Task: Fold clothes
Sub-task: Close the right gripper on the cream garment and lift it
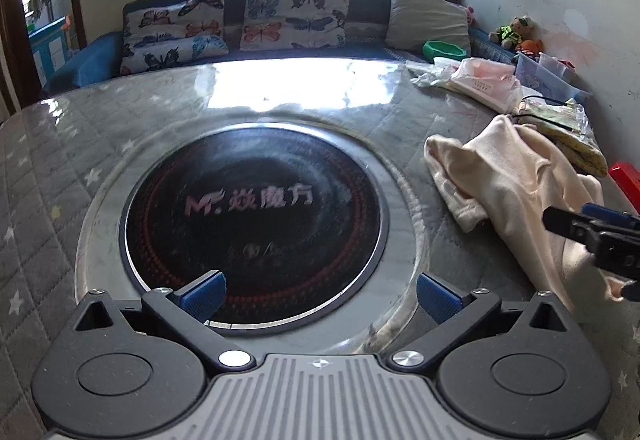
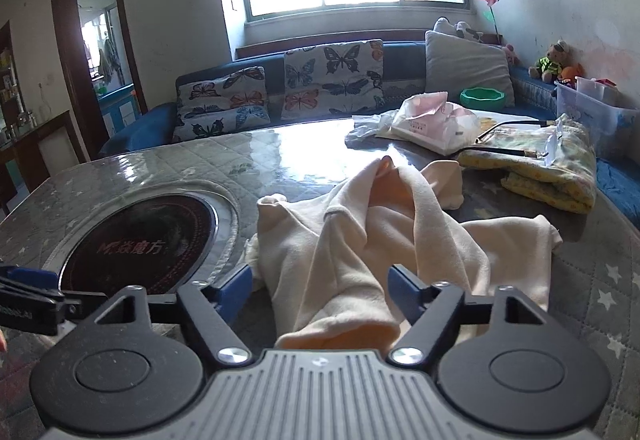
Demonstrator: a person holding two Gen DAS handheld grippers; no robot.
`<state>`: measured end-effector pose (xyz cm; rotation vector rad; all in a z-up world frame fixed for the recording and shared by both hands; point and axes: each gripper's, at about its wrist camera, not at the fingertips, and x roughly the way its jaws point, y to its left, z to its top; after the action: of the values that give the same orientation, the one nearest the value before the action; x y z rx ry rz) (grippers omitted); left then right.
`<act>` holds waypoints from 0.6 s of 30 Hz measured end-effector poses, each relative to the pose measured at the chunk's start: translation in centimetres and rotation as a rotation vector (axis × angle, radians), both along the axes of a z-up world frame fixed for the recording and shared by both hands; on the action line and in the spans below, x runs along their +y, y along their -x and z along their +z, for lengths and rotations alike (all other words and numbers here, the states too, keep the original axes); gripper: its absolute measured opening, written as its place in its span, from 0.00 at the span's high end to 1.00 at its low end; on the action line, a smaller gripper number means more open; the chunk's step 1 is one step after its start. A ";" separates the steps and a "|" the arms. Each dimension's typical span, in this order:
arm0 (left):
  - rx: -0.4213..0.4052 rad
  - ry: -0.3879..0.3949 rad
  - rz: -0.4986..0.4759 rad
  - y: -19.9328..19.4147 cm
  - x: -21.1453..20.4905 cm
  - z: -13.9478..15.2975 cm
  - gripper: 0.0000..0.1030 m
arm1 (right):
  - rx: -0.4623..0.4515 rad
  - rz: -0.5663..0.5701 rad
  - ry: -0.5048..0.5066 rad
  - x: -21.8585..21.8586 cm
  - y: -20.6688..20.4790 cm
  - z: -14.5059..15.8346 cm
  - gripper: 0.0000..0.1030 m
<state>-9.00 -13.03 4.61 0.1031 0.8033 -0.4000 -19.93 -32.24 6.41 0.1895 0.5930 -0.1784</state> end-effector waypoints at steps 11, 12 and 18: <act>-0.076 0.008 -0.024 -1.4 -1.8 2.8 0.00 | 0.022 0.076 -0.016 -0.1 -0.9 -1.1 0.80; -0.081 0.008 -0.025 -1.4 -1.9 3.0 0.00 | 0.017 0.083 -0.016 0.1 -0.8 -1.2 0.82; -0.100 0.019 -0.028 -1.8 -2.0 3.9 0.00 | -0.013 0.141 -0.007 1.3 -0.2 -0.6 0.90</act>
<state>-7.24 -15.06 8.52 0.1161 0.7003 -0.4254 -19.72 -30.95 5.78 0.1553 0.5924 -0.0387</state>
